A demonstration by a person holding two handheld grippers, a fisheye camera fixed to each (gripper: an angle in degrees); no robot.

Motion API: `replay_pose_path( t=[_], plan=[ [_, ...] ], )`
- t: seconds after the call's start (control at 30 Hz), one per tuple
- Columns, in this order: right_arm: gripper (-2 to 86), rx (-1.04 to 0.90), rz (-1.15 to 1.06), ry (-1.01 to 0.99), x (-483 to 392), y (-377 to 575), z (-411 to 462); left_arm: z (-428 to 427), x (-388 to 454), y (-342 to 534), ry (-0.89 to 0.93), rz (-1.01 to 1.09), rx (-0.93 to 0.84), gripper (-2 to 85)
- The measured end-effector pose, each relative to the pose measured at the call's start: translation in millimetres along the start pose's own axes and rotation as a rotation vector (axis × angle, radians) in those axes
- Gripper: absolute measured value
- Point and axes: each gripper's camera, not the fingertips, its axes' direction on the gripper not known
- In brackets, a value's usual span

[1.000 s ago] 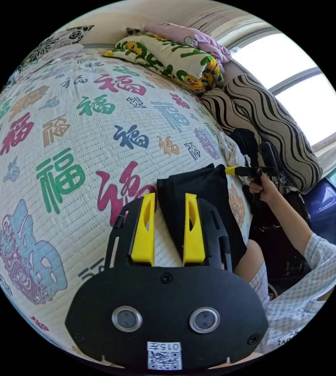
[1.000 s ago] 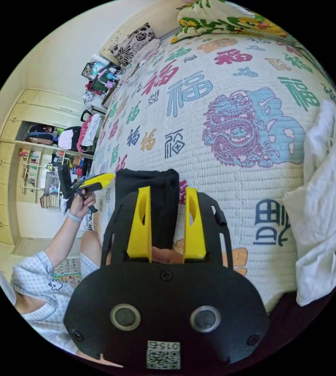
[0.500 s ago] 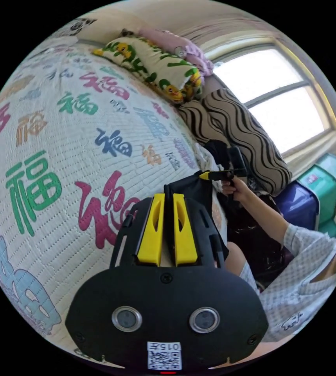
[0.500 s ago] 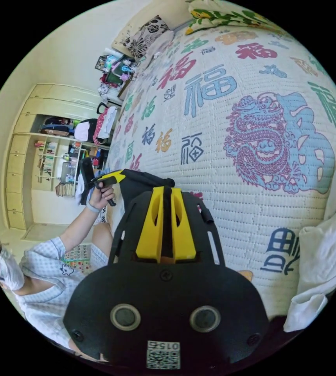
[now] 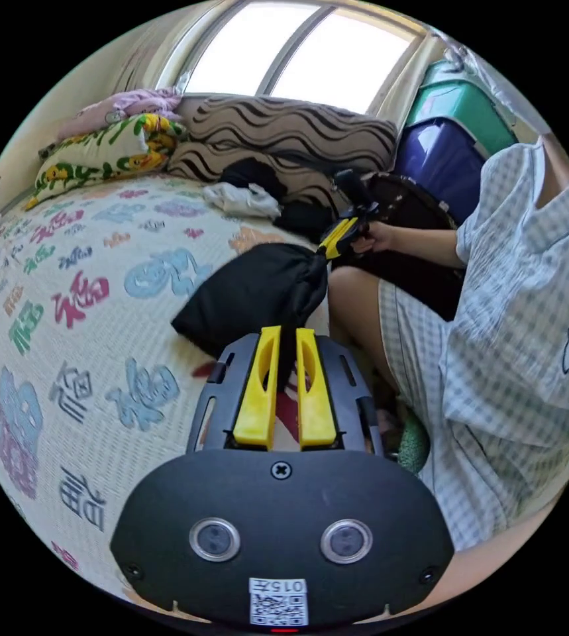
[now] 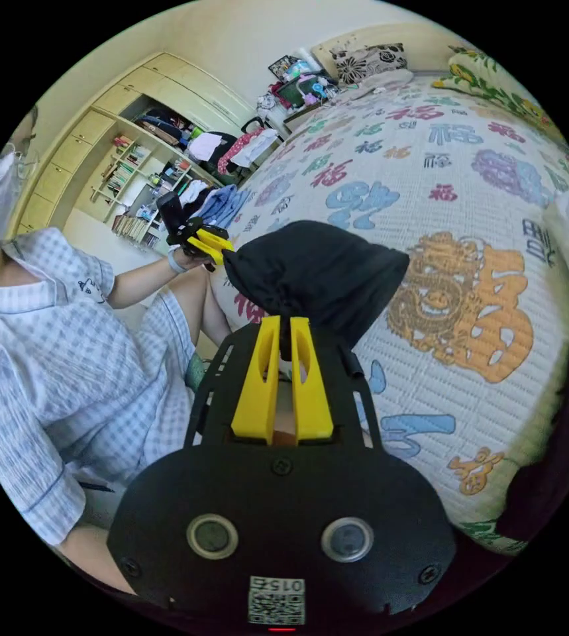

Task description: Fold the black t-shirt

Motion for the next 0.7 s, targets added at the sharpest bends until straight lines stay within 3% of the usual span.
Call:
replay_pose_path(
  t=[0.23,0.4,0.5,0.57,0.7],
  plan=[
    [4.6,-0.111,0.111,0.088,-5,14,30,16,24,29,-0.038,-0.170,-0.125,5.1],
    [1.7,0.082,0.075,0.126,-33,-4,17,-17,40,10,-0.047,-0.215,0.023,5.1],
    [0.0,-0.095,0.030,0.140,-29,-31,67,19,41,-3,-0.029,-0.197,-0.079,4.1],
    [-0.7,-0.255,0.091,0.264,-11,-37,107,51,33,9,-0.066,-0.223,-0.205,2.5],
    [-0.5,-0.186,0.256,0.160,8,-28,100,34,19,40,-0.035,-0.325,-0.190,1.6]
  ],
)
